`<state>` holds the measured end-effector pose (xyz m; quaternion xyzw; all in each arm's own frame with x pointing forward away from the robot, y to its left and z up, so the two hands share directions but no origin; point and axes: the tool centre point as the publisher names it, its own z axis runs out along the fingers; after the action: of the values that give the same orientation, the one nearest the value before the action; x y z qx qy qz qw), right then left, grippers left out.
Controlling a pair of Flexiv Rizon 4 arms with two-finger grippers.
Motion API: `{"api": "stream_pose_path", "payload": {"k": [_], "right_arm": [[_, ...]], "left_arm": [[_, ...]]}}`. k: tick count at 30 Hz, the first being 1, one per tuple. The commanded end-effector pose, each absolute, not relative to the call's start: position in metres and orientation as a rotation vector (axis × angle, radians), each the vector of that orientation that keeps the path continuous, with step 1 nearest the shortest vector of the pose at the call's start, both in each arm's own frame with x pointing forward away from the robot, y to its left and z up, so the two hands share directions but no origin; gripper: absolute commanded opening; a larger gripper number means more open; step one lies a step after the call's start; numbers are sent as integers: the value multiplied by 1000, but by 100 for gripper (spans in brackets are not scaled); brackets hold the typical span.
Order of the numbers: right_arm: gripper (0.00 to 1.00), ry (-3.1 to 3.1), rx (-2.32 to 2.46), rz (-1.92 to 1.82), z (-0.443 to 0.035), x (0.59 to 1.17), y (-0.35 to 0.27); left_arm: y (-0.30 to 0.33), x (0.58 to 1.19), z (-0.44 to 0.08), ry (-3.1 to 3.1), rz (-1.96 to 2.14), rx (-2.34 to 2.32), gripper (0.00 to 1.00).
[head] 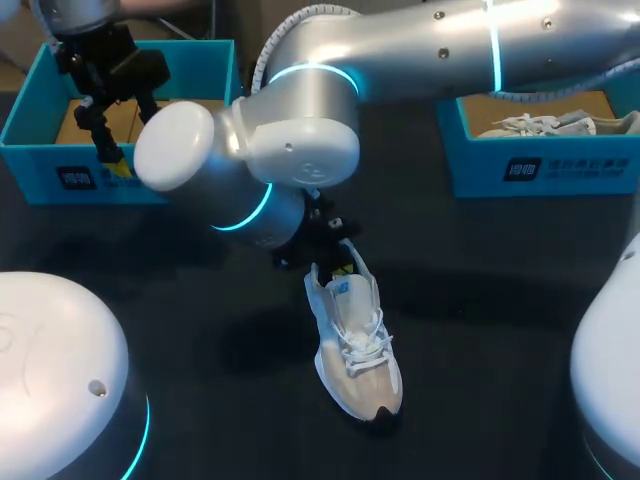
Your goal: Take the shoe out of the shoebox, open the shoe tongue, remove and reinsert the insole, then place the shoe into the shoebox
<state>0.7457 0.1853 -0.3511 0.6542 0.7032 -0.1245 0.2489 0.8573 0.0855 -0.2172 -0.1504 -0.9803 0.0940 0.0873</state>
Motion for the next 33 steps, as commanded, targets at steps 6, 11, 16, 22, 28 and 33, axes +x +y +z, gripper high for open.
{"api": "stream_pose_path", "payload": {"k": [6, 11, 16, 22, 28, 33], "right_arm": [[0, 1742, 1967, -294, -371, 740, 179], [0, 1773, 1991, -288, -385, 743, 179], [0, 1785, 2004, -291, -390, 744, 179], [0, 1732, 1924, -296, -362, 740, 181], [0, 1765, 1924, -318, -374, 745, 177], [0, 1795, 1928, -343, -393, 747, 171]], "left_arm": [[86, 857, -217, -2921, 277, -448, 100], [86, 857, -217, -2921, 277, -448, 100], [86, 857, -217, -2921, 277, -448, 100], [86, 857, -217, -2921, 277, -448, 100], [86, 857, -217, -2921, 277, -448, 100], [86, 857, -217, -2921, 277, -448, 100]]}}
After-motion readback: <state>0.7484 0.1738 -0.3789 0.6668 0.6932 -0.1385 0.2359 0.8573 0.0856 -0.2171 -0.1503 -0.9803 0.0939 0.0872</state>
